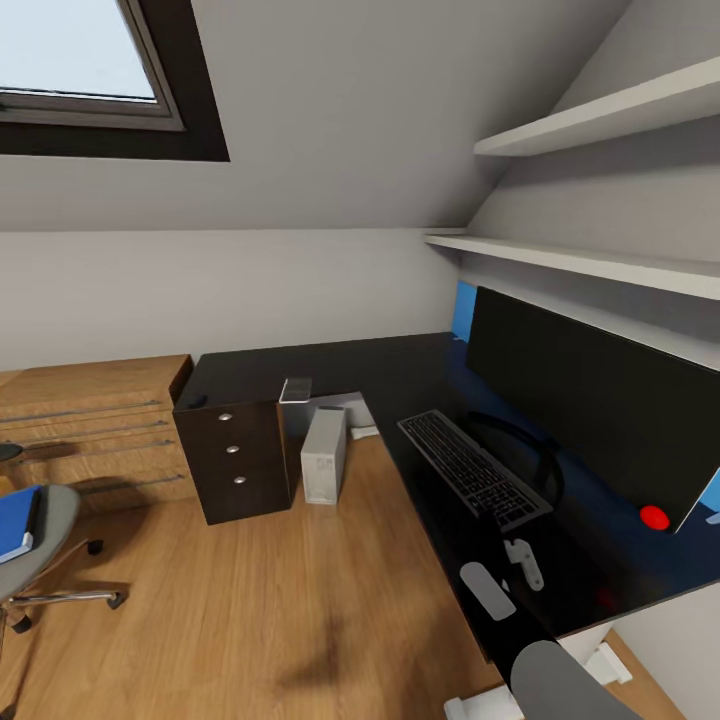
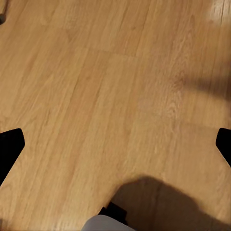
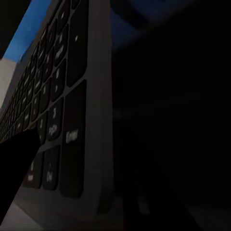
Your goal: In the bedroom, organize the workspace by keeping the computer under the desk, ensuring the monitor is on the desk, placing the keyboard on the desk next to the monitor, placing the mouse on the desk next to the keyboard, moving the folder from the swivel chair onto the desk next to the mouse, stacking the notebook on top of the folder with the pen on top of the notebook, and positioning the swivel chair next to the desk.
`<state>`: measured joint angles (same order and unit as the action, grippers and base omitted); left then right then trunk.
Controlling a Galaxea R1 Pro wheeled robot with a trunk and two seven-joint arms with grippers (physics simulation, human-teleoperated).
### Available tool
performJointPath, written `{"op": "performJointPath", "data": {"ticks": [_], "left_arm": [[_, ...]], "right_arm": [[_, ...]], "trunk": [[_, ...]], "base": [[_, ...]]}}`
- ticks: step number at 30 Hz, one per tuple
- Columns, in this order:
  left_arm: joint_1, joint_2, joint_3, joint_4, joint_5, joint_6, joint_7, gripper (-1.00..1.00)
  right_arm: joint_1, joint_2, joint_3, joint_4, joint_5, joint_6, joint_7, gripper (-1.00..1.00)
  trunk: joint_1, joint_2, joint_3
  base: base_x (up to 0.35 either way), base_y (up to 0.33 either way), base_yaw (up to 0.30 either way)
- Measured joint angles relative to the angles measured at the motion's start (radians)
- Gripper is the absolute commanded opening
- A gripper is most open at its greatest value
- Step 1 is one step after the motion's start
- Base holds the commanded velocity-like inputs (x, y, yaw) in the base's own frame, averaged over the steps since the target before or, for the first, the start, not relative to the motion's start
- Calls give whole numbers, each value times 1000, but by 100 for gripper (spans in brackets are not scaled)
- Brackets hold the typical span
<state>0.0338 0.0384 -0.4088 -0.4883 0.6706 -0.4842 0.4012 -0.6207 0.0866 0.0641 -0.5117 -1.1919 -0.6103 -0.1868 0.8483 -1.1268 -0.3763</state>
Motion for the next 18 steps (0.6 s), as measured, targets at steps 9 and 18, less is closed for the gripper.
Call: {"op": "performJointPath", "data": {"ticks": [9,18], "left_arm": [[0,0,0,0,0,0,0,100],[0,0,-1,0,0,-1,0,100]], "right_arm": [[0,0,-2,-3,-1,-2,3,-100],[0,-1,-3,0,1,0,2,-100]], "trunk": [[0,0,0],[-1,0,0]], "base": [[8,0,0],[242,0,0]]}}
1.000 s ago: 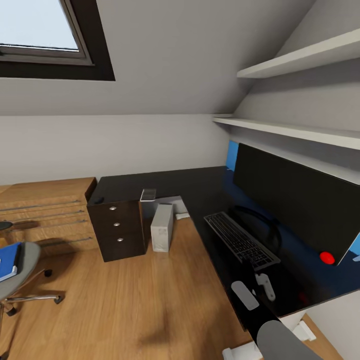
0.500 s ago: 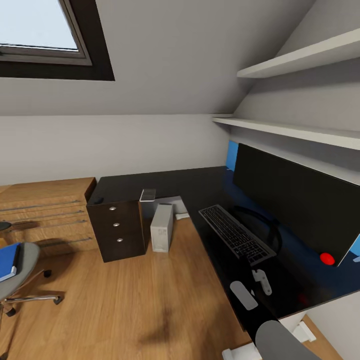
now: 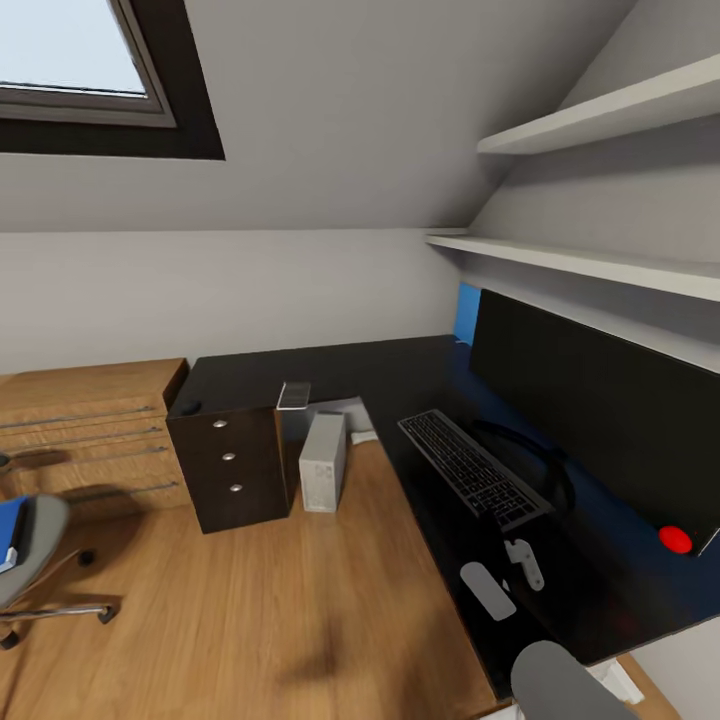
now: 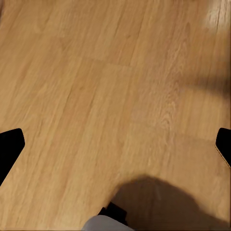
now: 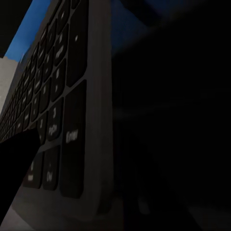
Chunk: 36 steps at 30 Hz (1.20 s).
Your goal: In the bedroom, organize the workspace by keeping the computer under the desk, ensuring the monitor is on the desk, placing the keyboard on the desk next to the monitor, placing the mouse on the desk next to the keyboard, moving the folder from the swivel chair onto the desk next to the mouse, stacking the notebook on top of the folder with the pen on top of the notebook, and positioning the swivel chair next to the desk.
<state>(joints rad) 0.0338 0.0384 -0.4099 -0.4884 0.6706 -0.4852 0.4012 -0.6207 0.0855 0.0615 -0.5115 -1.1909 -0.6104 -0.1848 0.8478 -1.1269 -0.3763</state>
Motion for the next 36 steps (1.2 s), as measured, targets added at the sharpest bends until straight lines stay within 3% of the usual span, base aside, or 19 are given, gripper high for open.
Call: {"op": "performJointPath", "data": {"ticks": [8,12,14,16,21,27,36], "left_arm": [[0,-1,0,0,0,0,0,100],[0,-2,-1,0,-1,0,0,100],[0,-2,-1,0,-1,0,0,100],[0,-2,-1,0,-1,0,0,100],[0,-2,-19,0,-1,0,2,100],[0,-2,-78,0,-1,-1,5,100],[0,-1,-84,0,-1,-3,4,100]], "right_arm": [[0,0,-1,4,-2,6,-9,-100],[0,2,3,5,-6,4,-116,-100],[0,2,2,-7,44,13,-161,-100],[0,1,6,-22,47,15,-183,-100],[0,2,9,-26,43,15,-189,-100],[0,1,7,-28,47,13,-196,-100],[0,1,8,-30,45,11,-196,-100]], "trunk": [[1,0,0],[1,0,0],[0,0,0],[0,0,0],[0,0,0],[0,0,0],[0,0,0]], "base": [[45,0,0],[0,0,0],[0,0,0],[0,0,0],[0,0,0],[96,0,0],[114,0,0]]}}
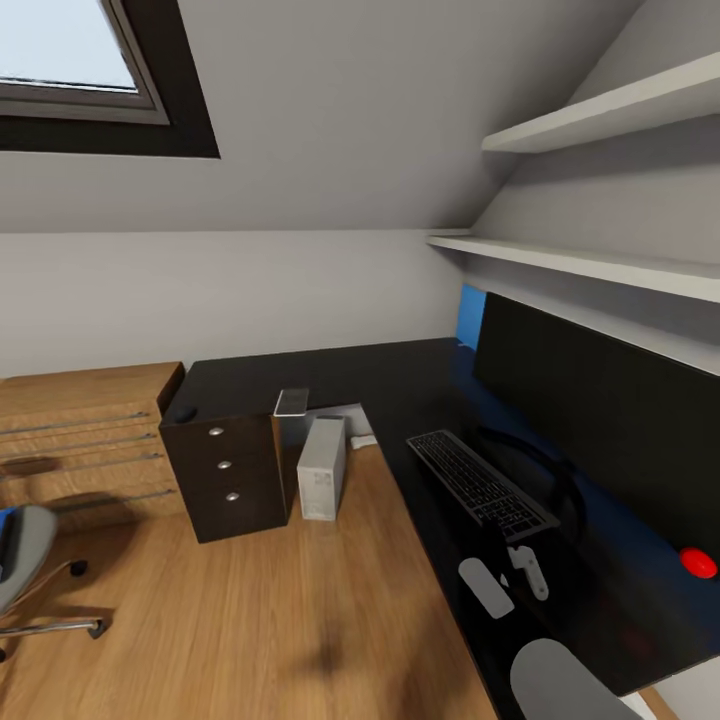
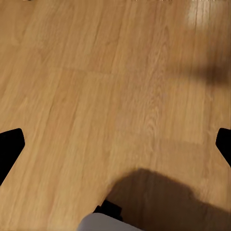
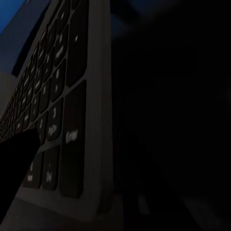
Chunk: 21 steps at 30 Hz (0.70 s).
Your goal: In the bedroom, organize the workspace by keeping the computer under the desk, ensuring the monitor is on the desk, placing the keyboard on the desk next to the monitor, placing the mouse on the desk next to the keyboard, moving the folder from the swivel chair onto the desk next to the mouse, stacking the notebook on top of the folder with the pen on top of the notebook, and positioning the swivel chair next to the desk.
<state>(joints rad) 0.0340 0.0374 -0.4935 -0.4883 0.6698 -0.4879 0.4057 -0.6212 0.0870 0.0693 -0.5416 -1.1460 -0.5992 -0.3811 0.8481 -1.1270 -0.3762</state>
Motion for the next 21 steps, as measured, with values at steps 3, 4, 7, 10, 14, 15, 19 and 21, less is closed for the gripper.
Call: {"op": "performJointPath", "data": {"ticks": [3,4,7,10,14,15,19,21], "left_arm": [[0,0,0,0,-1,-1,0,100],[0,0,0,0,0,-1,0,100],[0,0,-1,0,0,1,0,100],[0,0,-1,0,1,1,0,100],[0,0,0,0,1,1,0,100],[0,1,0,0,1,1,0,100],[0,1,0,0,1,1,0,100],[0,1,1,0,1,1,0,100]], "right_arm": [[0,0,-1,1,4,1,1,-100],[0,0,-1,2,-2,0,1,-100],[0,0,0,0,1,1,0,-100],[0,0,0,1,-1,2,1,-100],[0,-1,-6,2,8,-4,-1,-100],[0,-1,-6,2,4,-3,-1,-100],[0,0,-6,2,4,-1,-1,-100],[0,0,-5,1,2,-1,-1,-100]], "trunk": [[0,0,0],[0,0,0],[0,0,0],[0,0,0],[0,0,0],[0,0,0],[0,0,0],[0,0,0]], "base": [[203,0,0],[134,0,0],[58,0,0],[19,10,0],[51,180,0],[49,157,0],[18,56,0],[4,14,0]]}}
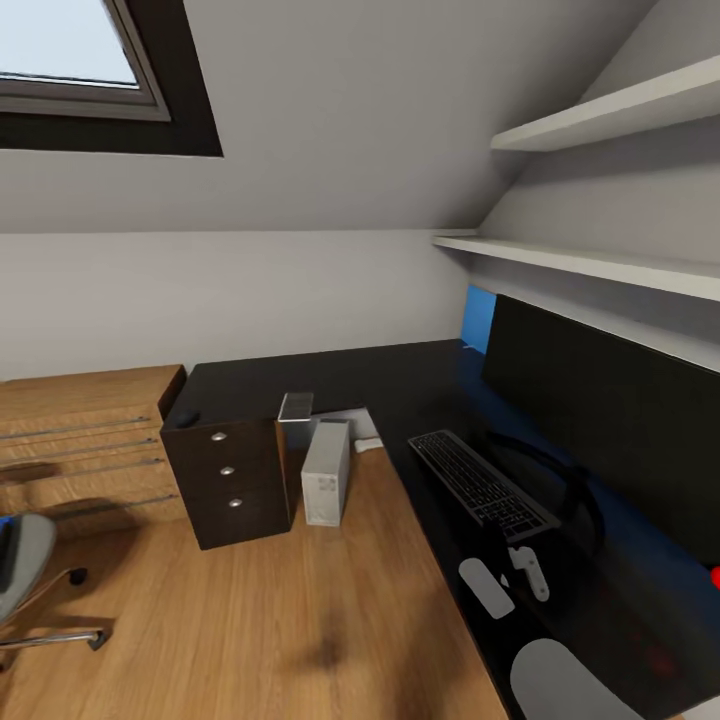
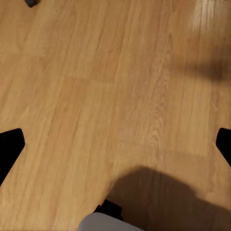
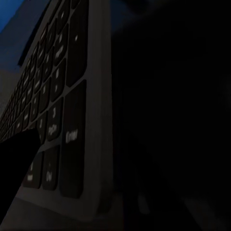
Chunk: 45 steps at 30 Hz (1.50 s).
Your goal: In the bedroom, organize the workspace by keeping the computer under the desk, ensuring the monitor is on the desk, placing the keyboard on the desk next to the monitor, placing the mouse on the desk next to the keyboard, moving the folder from the swivel chair onto the desk next to the mouse, stacking the notebook on top of the folder with the pen on top of the notebook, and positioning the swivel chair next to the desk.
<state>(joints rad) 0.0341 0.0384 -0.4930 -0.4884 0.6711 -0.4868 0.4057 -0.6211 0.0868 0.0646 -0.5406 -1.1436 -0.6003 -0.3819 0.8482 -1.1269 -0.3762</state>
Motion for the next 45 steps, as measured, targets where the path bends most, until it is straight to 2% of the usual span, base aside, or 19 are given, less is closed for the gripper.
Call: {"op": "performJointPath", "data": {"ticks": [7,8,9,10,11,15,18,35,45], "left_arm": [[0,0,0,0,-1,-2,0,100],[0,0,0,0,0,-2,0,100],[0,0,0,0,-1,-3,0,100],[0,0,1,0,-1,-3,0,100],[0,0,1,0,-1,-3,0,100],[0,0,0,0,-2,-3,0,100],[0,0,1,0,-2,-3,0,100],[0,0,0,0,-3,-3,0,100],[0,0,0,0,-2,-3,0,100]], "right_arm": [[0,0,0,4,5,0,6,-100],[0,1,2,8,-5,0,12,-100],[0,1,-2,15,3,0,24,-100],[0,1,-1,27,-8,-1,44,-100],[0,2,1,30,-42,-7,66,-100],[0,14,0,32,-42,-7,133,-100],[0,20,-2,32,-47,-10,147,-100],[0,23,-3,32,-48,-10,155,-100],[1,24,-1,32,-49,-12,155,-100]], "trunk": [[0,0,0],[0,0,0],[0,0,0],[0,0,0],[0,0,0],[0,0,0],[0,0,-2],[0,0,-13],[0,0,-16]], "base": [[1,2,0],[0,0,0],[0,0,0],[0,0,0],[0,0,0],[0,0,-6],[0,0,-83],[0,0,-81],[0,0,-168]]}}
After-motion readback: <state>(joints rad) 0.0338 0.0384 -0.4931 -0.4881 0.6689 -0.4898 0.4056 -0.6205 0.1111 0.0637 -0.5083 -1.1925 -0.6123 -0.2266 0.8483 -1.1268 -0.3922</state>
